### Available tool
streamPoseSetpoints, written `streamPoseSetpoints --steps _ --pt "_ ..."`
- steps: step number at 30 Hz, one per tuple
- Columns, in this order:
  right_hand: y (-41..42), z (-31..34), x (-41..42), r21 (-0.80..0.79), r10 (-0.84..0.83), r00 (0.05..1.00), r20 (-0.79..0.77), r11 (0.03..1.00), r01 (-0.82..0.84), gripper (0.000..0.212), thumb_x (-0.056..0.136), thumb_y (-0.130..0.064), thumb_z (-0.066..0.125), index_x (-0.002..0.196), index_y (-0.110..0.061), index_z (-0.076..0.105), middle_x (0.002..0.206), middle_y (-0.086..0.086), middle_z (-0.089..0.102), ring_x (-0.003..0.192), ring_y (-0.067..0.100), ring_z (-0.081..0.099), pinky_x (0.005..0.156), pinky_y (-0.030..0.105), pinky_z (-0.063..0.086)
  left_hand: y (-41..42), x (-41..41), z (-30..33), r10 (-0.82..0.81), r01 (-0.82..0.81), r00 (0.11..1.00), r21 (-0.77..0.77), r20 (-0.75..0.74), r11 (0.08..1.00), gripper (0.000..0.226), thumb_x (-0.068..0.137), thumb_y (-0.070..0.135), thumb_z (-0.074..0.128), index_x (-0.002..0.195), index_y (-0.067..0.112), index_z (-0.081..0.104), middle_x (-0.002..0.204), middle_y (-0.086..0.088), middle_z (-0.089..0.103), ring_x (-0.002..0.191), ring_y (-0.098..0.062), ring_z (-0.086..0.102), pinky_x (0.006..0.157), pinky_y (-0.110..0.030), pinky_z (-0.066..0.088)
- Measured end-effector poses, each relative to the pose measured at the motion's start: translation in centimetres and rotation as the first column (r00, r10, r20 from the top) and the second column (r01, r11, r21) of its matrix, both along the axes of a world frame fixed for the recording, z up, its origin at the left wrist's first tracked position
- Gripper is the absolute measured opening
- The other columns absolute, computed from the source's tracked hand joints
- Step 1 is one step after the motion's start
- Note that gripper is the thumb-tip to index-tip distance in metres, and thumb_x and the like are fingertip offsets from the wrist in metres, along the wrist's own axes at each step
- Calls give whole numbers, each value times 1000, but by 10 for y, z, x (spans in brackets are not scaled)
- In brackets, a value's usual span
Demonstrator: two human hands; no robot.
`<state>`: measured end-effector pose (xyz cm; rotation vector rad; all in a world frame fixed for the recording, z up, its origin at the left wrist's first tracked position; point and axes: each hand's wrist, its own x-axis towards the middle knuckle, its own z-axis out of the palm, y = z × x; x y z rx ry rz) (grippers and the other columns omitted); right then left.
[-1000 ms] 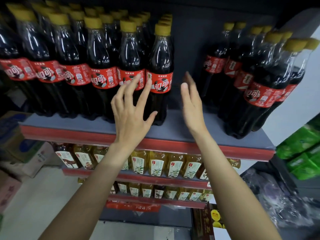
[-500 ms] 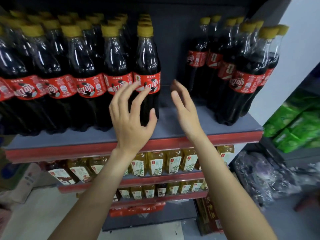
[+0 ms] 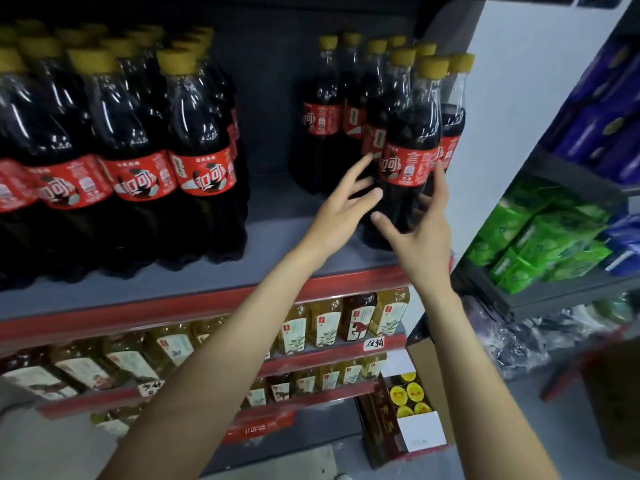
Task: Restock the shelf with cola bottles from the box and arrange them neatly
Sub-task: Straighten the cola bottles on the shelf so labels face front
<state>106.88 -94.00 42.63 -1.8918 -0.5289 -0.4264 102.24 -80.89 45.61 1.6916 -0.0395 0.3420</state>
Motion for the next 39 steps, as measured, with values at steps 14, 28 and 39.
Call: streamPoseSetpoints --steps 14,28,39 --pt "83 17 17 -291 538 837 98 820 -493 110 91 -11 63 137 -47 -30 130 23 49 109 43 58 90 52 49 31 -63 -30 677 -876 372 481 635 30 49 86 25 61 133 17 51 134 -11 47 121 -24 40 96 -37 44" --pt "185 20 58 -239 441 896 -43 866 -438 91 94 1 49 151 -29 -15 138 29 40 96 34 62 74 25 36 75 -66 -31 775 -900 220 429 592 -72 81 79 26 73 145 9 29 138 -18 41 120 -23 37 97 -15 25" --pt "208 21 72 -211 432 900 -54 876 -433 87 95 3 44 151 -30 -15 140 29 36 100 33 61 79 27 38 76 -71 -32 728 -921 230 387 646 -52 72 81 16 70 142 5 35 137 -18 42 120 -21 38 100 -8 27"
